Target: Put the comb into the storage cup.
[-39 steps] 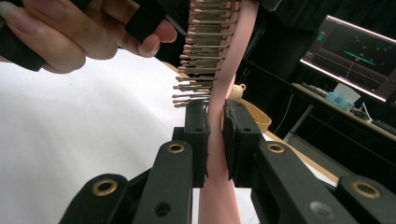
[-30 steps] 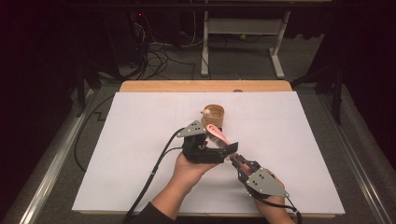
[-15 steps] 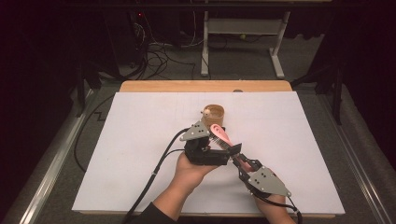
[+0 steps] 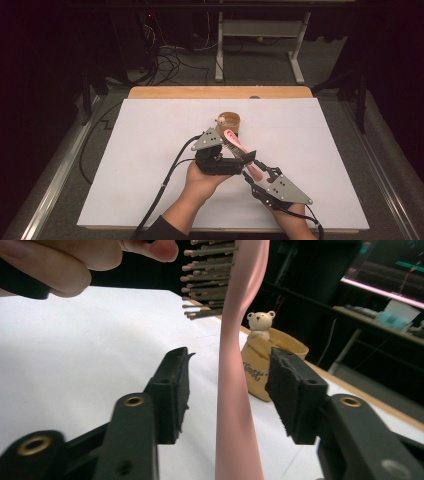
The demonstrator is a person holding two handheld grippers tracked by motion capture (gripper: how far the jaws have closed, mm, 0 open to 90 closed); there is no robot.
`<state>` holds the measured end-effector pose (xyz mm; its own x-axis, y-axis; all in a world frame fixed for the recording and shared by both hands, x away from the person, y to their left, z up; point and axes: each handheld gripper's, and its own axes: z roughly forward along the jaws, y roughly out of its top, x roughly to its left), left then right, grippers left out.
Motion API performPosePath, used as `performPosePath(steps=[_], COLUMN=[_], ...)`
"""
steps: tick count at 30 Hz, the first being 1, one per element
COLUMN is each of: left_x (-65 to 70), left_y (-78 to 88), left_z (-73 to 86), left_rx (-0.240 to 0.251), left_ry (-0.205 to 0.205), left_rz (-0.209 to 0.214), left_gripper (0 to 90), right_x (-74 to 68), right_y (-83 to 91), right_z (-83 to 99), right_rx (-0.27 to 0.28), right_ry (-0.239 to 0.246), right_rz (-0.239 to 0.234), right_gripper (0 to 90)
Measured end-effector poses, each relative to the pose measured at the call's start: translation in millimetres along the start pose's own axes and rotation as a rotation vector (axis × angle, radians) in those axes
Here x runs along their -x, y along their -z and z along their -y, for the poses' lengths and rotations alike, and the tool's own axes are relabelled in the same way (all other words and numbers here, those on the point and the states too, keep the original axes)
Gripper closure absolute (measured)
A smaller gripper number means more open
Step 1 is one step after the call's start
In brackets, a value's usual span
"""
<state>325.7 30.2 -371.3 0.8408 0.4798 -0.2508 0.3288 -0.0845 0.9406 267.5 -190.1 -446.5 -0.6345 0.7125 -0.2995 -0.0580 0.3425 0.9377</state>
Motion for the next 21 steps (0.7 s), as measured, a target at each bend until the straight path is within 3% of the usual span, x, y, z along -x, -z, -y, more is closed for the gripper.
performPosePath(steps=[10,16,21], left_x=[-5.4,-13.3,-19.4], left_y=[8.8,18.7,27.6], left_z=[-3.3,-3.6,-2.3], left_rx=[0.001,0.005,0.003], left_ry=[-0.026,-0.03,-0.037], left_rz=[-0.048,-0.074,-0.102], left_gripper=[18.5,18.5,18.5], right_x=[7.6,15.9,23.9], right_y=[-0.7,1.5,4.4], right_z=[5.0,9.4,14.4], right_rx=[-0.04,-0.057,-0.079], right_ry=[-0.063,-0.127,-0.162], right_rz=[-0.018,-0.024,-0.002], right_gripper=[35.7,25.3,17.9])
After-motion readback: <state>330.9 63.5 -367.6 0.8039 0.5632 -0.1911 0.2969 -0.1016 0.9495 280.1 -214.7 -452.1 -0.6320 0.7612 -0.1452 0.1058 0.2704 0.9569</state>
